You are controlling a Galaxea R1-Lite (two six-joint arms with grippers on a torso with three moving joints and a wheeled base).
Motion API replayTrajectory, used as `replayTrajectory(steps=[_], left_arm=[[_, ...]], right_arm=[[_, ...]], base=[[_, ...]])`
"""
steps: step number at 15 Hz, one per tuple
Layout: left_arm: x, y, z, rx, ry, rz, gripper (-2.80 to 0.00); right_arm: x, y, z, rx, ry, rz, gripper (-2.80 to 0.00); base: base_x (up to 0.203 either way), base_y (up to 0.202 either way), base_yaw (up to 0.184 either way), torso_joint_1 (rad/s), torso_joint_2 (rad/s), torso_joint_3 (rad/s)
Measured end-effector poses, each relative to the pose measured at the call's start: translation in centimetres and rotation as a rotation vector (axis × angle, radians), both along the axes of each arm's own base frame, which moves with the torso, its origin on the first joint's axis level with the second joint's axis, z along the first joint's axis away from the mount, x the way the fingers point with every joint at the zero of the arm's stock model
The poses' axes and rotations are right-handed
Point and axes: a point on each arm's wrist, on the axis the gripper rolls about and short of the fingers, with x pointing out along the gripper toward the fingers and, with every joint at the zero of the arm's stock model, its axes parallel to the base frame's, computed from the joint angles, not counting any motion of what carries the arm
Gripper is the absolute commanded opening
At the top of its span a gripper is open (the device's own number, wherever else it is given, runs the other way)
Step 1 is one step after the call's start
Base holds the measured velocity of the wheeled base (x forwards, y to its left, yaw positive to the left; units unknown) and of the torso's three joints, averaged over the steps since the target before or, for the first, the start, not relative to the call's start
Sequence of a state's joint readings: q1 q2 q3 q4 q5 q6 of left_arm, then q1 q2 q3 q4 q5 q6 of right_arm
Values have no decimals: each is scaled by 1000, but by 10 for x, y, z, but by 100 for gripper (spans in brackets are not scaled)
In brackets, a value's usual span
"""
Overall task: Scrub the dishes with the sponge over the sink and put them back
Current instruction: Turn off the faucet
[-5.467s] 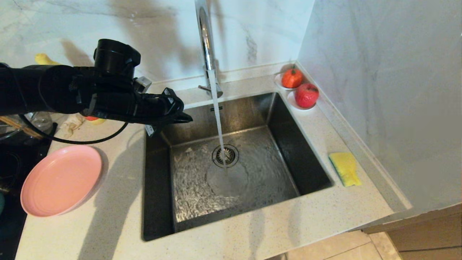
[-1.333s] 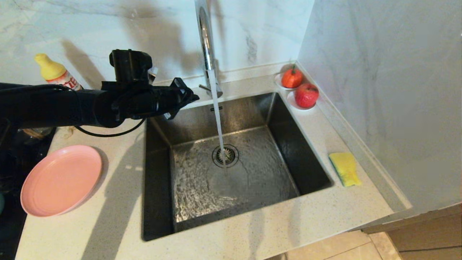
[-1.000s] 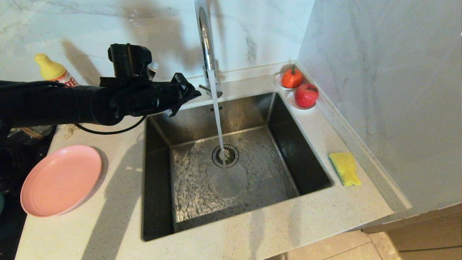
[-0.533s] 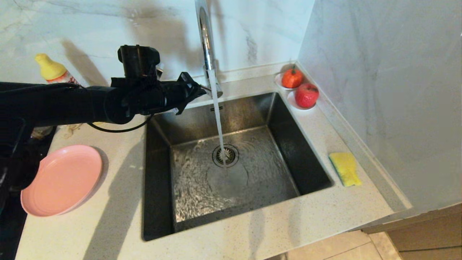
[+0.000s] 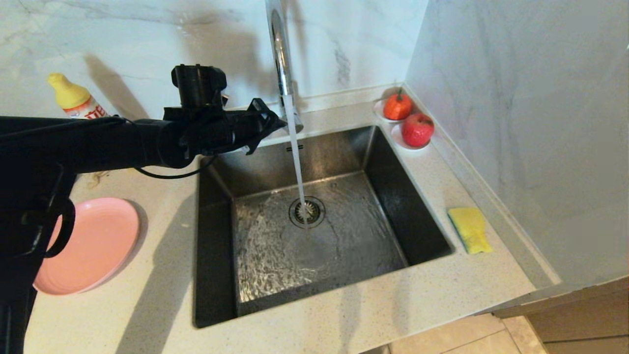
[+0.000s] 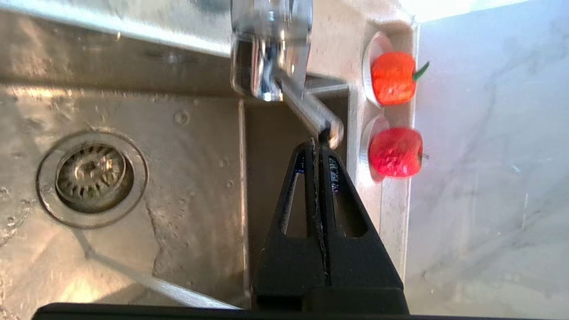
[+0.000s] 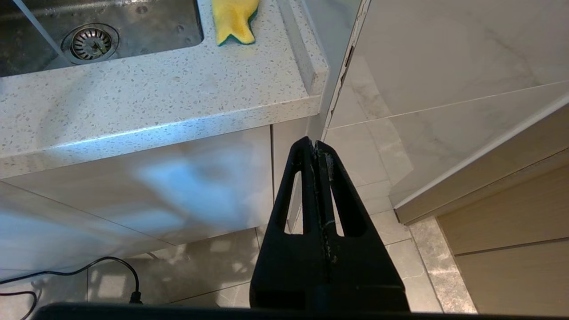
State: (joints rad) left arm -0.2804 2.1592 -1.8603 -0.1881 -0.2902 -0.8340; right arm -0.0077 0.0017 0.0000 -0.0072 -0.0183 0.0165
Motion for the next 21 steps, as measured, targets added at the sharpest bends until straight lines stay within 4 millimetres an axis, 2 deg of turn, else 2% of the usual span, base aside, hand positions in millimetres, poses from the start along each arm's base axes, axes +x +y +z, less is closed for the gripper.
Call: replayTrajectory(steps=[4,11,21], left_arm=[[7,0,3,-4,-23,23,-280],[16,-1,-4,-7,-48,43,-280],[29,13,-9,-12,-126,132,-280]], right_arm=[[0,0,0,0,0,0,-280],[0,0,0,0,0,0,-280],[0,0,0,0,0,0,-280]], base=[[0,0,0,0,0,0],[0,0,0,0,0,0],[0,0,0,0,0,0]])
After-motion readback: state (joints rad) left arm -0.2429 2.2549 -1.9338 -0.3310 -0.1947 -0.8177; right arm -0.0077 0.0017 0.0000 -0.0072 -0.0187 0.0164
